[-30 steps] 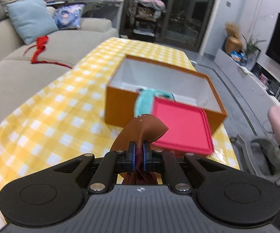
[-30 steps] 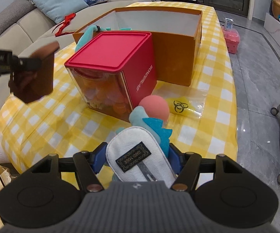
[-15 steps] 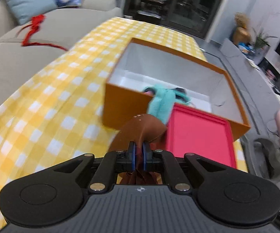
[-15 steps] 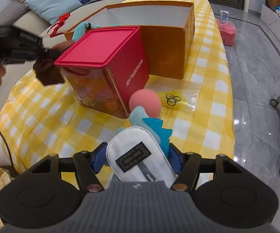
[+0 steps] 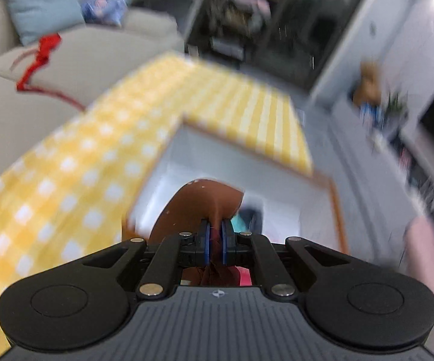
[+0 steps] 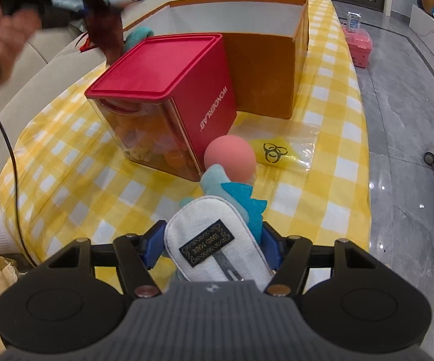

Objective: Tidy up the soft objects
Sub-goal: 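Lift the brown leather with the left gripper while the right gripper carries the slipper toward the orange box, then lower both grippers into the orange box and open them to release, then withdraw both empty grippers from the box back to the table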

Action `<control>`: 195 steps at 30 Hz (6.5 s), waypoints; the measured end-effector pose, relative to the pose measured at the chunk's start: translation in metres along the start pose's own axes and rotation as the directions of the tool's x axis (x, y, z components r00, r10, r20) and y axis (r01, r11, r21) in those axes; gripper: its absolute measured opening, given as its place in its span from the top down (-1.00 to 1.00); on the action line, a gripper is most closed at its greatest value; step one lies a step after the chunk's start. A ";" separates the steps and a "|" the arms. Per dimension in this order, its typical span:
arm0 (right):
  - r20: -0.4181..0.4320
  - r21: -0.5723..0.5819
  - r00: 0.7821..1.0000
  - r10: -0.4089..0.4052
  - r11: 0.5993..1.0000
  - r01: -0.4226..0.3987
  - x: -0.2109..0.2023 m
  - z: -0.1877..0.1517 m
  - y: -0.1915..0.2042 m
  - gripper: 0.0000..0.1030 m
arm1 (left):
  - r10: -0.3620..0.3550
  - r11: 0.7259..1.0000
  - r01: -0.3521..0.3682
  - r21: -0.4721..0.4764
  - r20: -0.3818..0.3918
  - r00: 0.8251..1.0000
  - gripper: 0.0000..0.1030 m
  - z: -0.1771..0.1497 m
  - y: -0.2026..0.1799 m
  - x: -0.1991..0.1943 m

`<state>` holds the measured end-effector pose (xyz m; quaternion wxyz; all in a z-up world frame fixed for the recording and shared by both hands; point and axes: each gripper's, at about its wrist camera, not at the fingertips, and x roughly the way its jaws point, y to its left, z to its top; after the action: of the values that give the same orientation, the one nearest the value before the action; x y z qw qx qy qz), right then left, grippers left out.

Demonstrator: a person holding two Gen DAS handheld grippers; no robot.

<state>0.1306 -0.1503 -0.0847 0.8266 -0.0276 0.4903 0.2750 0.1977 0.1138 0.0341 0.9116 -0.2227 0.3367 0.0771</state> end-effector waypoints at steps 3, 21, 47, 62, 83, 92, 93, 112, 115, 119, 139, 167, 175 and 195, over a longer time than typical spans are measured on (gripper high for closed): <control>-0.001 0.009 1.000 -0.001 1.000 0.001 0.001 0.001 -0.002 -0.26 | 0.003 1.000 -0.003 -0.009 0.031 1.000 0.85 0.015 0.003 -0.010; 0.032 -0.001 0.999 0.018 1.000 -0.018 -0.004 0.005 0.006 -0.25 | 0.057 0.972 -0.030 0.232 -0.112 0.992 0.84 -0.050 -0.017 -0.012; 0.358 0.005 0.933 0.038 0.999 -0.043 -0.082 0.072 0.013 -0.25 | 0.035 0.976 -0.052 0.211 0.083 0.996 0.84 0.017 -0.049 -0.013; 0.474 0.071 0.878 -0.063 0.997 0.033 -0.021 0.199 -0.011 -0.25 | 0.098 0.966 -0.105 0.237 0.039 0.994 0.84 0.019 -0.036 0.053; 0.284 0.069 0.954 -0.099 0.994 0.083 0.100 0.243 -0.044 -0.25 | 0.208 0.967 -0.184 0.175 -0.127 0.970 0.60 0.009 -0.034 0.159; 0.281 0.058 0.954 -0.101 0.994 0.088 0.110 0.235 -0.048 -0.25 | 0.093 0.985 -0.093 -0.145 -0.009 0.996 -0.94 0.018 -0.022 0.148; 0.283 0.060 0.954 -0.099 0.995 0.086 0.110 0.235 -0.048 -0.25 | 0.073 0.987 -0.073 -0.146 -0.005 0.997 -1.00 0.019 -0.022 0.147; 0.277 0.073 0.956 -0.103 0.994 0.086 0.111 0.236 -0.049 -0.32 | -0.086 0.991 0.090 -0.100 0.043 0.995 -1.00 0.020 -0.027 0.119; 0.281 0.045 0.951 -0.127 0.992 0.120 0.110 0.237 -0.044 -0.44 | -0.096 0.989 0.098 -0.107 0.027 0.995 -1.00 0.021 -0.026 0.120; 0.296 -0.003 0.947 -0.123 0.991 0.130 0.109 0.236 -0.037 -0.68 | -0.108 0.988 0.111 -0.109 0.033 0.994 -1.00 0.021 -0.023 0.116; 0.411 0.017 0.908 -0.079 0.997 0.079 0.045 0.218 -0.007 -0.94 | -0.114 0.989 0.117 -0.092 0.040 0.993 -1.00 0.033 -0.023 0.048; 0.247 0.199 0.949 -0.196 0.969 0.148 -0.031 -0.005 -0.038 -0.95 | -0.019 0.890 -0.004 0.457 0.046 0.999 -1.00 -0.110 -0.050 -0.098; 0.188 0.117 0.966 -0.176 0.981 0.156 0.002 -0.020 -0.058 -0.95 | 0.129 0.837 -0.089 0.539 -0.036 0.991 -1.00 -0.162 -0.018 -0.094; 0.256 -0.379 0.966 -0.024 0.917 0.123 0.072 0.006 0.010 -0.35 | 0.035 0.871 0.007 0.491 -0.076 0.997 -1.00 -0.199 -0.006 -0.096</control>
<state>0.1570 -0.1096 -0.1393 0.8684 -0.1768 0.3177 0.3373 0.0111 0.0180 -0.0357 0.9231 0.0153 0.3840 -0.0135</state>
